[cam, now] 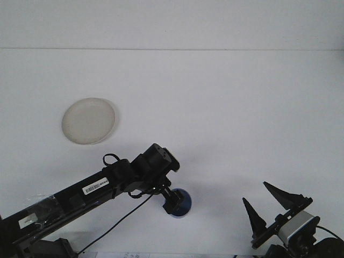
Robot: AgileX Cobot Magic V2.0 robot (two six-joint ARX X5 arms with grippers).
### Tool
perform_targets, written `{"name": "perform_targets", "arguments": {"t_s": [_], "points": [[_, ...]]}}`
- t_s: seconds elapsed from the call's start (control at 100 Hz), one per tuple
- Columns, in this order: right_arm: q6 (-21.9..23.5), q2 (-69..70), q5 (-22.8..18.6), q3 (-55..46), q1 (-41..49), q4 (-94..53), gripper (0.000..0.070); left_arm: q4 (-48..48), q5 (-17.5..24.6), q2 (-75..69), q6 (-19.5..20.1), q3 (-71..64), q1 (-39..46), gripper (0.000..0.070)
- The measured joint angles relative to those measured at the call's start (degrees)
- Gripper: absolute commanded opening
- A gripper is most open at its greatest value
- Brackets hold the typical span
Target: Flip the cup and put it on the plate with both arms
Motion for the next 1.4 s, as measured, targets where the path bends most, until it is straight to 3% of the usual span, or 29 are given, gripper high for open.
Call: {"name": "perform_targets", "arguments": {"t_s": [0.2,0.32,0.39,0.53,0.61,1.1,1.3,1.4], "points": [[0.0,0.0,0.0,0.0,0.0,0.0,0.0487,0.2,-5.4,3.4,2.0,0.0,-0.8,0.0543],[0.0,0.0,0.0,0.0,0.0,0.0,0.0486,0.3,-5.8,4.8,2.5,0.0,-0.8,0.0517],[0.0,0.0,0.0,0.0,0.0,0.0,0.0486,0.3,-5.8,5.0,2.7,0.0,-0.8,0.0399],[0.0,0.0,0.0,0.0,0.0,0.0,0.0486,0.2,-5.8,5.0,3.4,0.0,-0.9,0.0094],[0.0,0.0,0.0,0.0,0.0,0.0,0.0486,-0.2,-5.8,5.0,3.7,0.0,-1.1,0.0003],[0.0,0.0,0.0,0.0,0.0,-0.3,0.0486,-6.4,-5.9,4.4,8.2,2.1,-0.5,0.0005],[0.0,0.0,0.0,0.0,0.0,-0.6,0.0485,-11.0,-11.2,-2.2,10.6,7.7,6.0,0.0004],[0.0,0.0,0.1,0.0,0.0,-0.6,0.0485,-13.9,-11.7,-5.7,13.0,10.9,11.8,0.0004]]}}
